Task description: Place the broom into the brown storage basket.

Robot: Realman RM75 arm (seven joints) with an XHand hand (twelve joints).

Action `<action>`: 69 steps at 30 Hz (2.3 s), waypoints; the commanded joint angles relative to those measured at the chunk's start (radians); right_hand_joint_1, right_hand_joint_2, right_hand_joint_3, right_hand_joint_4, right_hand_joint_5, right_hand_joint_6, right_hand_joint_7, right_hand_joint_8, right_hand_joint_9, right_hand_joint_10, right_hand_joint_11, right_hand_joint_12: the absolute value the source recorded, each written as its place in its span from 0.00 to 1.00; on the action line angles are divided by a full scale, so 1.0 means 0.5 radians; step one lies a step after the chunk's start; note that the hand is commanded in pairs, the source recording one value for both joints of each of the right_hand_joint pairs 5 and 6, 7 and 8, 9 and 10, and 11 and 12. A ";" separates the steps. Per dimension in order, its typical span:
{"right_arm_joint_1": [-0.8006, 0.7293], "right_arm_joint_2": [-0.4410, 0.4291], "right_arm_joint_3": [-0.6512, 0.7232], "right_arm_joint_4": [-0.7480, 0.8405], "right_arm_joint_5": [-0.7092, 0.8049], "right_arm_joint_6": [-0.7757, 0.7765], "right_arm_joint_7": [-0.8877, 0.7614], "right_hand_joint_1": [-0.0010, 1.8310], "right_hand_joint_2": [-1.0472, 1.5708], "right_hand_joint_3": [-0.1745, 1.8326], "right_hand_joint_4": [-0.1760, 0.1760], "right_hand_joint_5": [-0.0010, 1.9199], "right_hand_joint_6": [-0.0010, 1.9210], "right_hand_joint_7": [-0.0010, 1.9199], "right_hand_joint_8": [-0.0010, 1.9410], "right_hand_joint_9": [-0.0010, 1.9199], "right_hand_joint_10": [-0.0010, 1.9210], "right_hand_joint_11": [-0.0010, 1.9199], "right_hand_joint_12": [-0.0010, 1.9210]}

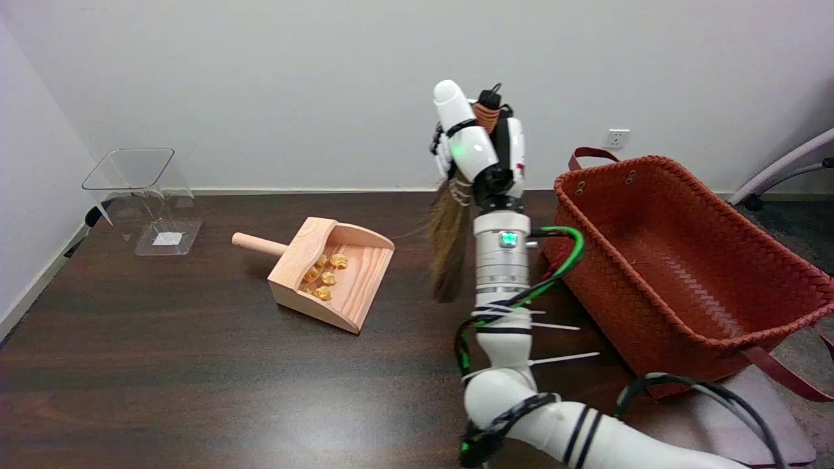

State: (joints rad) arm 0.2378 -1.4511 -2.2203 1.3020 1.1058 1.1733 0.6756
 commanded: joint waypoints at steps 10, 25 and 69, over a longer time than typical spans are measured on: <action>-0.347 0.505 0.478 0.624 -0.036 -0.041 -0.319 0.43 1.00 0.19 0.50 1.00 1.00 0.96 0.95 1.00 1.00 1.00 1.00; -0.351 0.642 0.748 0.602 -0.093 0.045 -0.319 0.43 1.00 0.27 0.50 1.00 1.00 0.99 0.98 1.00 1.00 1.00 1.00; -0.464 0.761 0.947 -0.136 0.037 -0.254 -0.296 0.42 1.00 0.17 0.50 1.00 1.00 0.93 0.92 1.00 1.00 1.00 1.00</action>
State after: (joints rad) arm 0.0063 -1.0801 -1.7060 1.4416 1.0903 1.1156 0.5243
